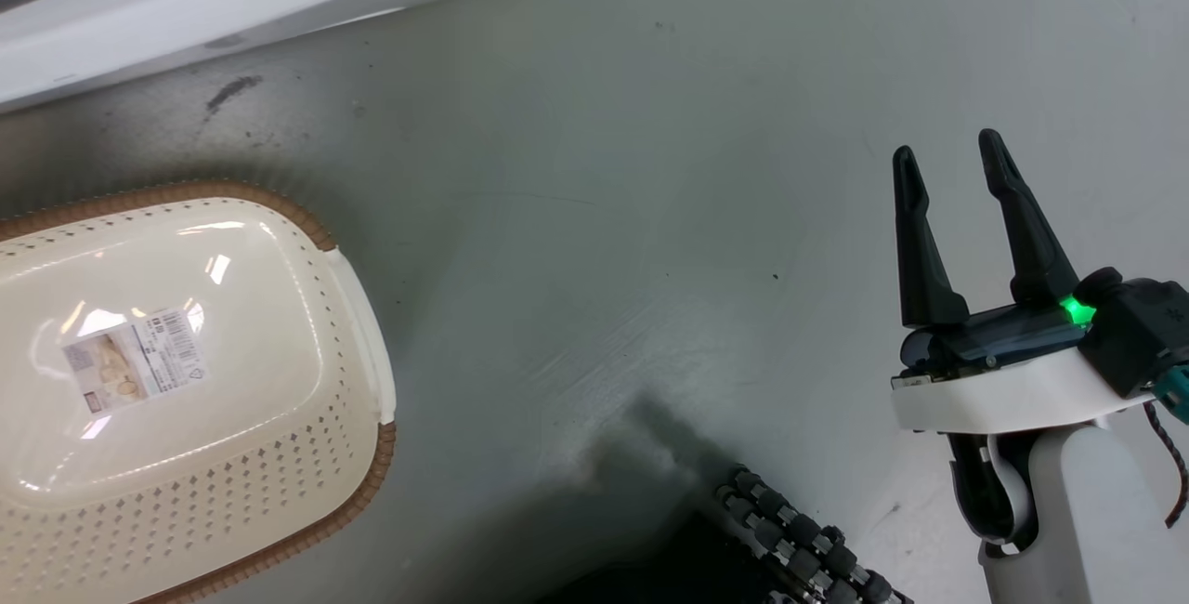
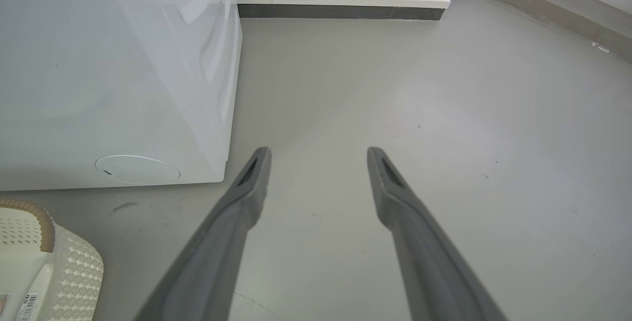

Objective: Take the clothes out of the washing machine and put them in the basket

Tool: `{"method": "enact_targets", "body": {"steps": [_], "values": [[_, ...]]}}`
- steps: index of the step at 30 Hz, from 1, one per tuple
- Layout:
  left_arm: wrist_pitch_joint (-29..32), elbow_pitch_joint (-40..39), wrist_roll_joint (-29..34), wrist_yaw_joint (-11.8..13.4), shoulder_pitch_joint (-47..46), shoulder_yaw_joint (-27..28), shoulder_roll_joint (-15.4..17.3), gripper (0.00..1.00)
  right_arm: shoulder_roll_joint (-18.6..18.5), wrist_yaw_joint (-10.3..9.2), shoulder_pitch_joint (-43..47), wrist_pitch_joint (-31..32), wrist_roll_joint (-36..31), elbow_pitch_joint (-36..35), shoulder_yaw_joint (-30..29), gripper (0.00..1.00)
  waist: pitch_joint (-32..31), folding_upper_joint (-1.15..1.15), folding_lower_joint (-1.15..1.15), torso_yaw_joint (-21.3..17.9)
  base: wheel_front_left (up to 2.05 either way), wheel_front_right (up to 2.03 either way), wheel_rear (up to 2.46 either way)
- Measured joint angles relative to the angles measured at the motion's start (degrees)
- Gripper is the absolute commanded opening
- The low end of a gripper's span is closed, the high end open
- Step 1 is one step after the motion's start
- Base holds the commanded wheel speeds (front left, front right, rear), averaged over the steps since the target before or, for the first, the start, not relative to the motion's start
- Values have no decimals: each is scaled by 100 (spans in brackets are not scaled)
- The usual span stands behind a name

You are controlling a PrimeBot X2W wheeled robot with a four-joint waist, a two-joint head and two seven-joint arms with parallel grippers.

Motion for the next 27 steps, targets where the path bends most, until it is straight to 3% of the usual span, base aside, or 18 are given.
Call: {"method": "enact_targets", "body": {"steps": [6,7,8,9,19,27], "values": [[346,-280,-151,23,4,-87,167,100,0,0,7,0,71,-29,34,100,101,0,0,-64,0,0,0],[348,-348,-151,64,12,-82,183,90,0,0,7,0,82,-32,33,100,110,0,0,-62,0,0,0],[365,-412,-149,78,39,-92,200,49,0,0,7,0,93,-33,30,100,115,0,0,-58,0,0,0],[391,-472,-169,102,77,-86,213,0,0,0,7,0,104,-35,26,100,119,0,-1,-54,0,0,0],[-13,-1199,-344,446,478,32,272,0,1,0,-25,0,59,-10,-54,100,3,0,0,44,0,0,0],[-1668,-1221,-581,661,1044,221,35,0,3,0,-55,0,-194,37,-308,100,-425,0,-1,254,0,0,0]]}}
